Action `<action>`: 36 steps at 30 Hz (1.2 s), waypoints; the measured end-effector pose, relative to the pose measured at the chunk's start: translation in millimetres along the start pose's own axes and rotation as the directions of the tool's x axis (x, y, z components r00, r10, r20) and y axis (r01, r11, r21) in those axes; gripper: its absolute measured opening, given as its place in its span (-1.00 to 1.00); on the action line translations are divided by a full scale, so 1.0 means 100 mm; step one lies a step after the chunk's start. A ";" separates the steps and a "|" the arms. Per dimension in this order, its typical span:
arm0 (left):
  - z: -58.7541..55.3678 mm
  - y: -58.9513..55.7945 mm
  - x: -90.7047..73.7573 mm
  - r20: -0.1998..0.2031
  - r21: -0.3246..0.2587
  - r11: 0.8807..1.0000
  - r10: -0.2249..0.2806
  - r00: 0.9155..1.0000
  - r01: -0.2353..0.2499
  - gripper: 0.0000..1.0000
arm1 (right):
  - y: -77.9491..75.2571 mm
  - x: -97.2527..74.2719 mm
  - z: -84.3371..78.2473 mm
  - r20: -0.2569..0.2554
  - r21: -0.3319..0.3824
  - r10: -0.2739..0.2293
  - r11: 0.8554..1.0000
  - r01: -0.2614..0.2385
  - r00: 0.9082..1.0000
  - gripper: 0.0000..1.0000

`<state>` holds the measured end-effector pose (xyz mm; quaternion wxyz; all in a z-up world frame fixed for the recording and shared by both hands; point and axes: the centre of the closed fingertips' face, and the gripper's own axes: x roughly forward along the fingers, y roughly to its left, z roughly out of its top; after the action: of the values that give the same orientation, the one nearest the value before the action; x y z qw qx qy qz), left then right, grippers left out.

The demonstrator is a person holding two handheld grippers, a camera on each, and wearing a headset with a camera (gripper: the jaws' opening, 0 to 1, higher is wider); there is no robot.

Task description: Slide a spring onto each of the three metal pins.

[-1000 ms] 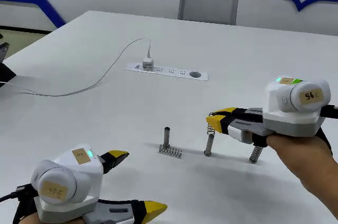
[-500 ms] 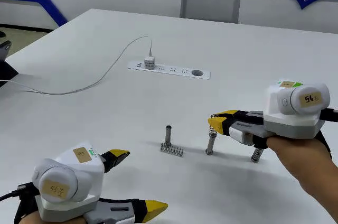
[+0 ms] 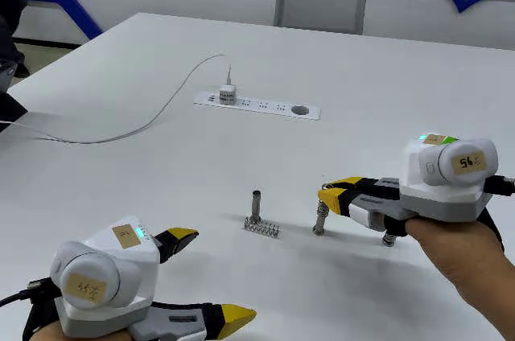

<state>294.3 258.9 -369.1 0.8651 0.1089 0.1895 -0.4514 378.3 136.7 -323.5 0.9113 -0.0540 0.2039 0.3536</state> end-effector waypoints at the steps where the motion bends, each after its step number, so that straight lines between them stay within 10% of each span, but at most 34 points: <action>1: 0.00 0.00 0.00 0.000 -0.001 1.000 0.000 1.000 0.000 0.62 | 0.00 0.01 -0.02 -0.005 -0.002 0.001 1.000 -0.001 1.000 -0.76; 36: -0.03 0.00 0.00 -0.002 -0.008 1.000 0.001 1.000 -0.001 0.62 | 0.00 0.14 -0.33 -0.115 -0.011 -0.008 1.000 0.006 0.993 -0.76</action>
<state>293.1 260.2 -372.1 0.8657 0.1058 0.1921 -0.4500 377.2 137.3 -359.4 0.8990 -0.0798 0.2537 0.3479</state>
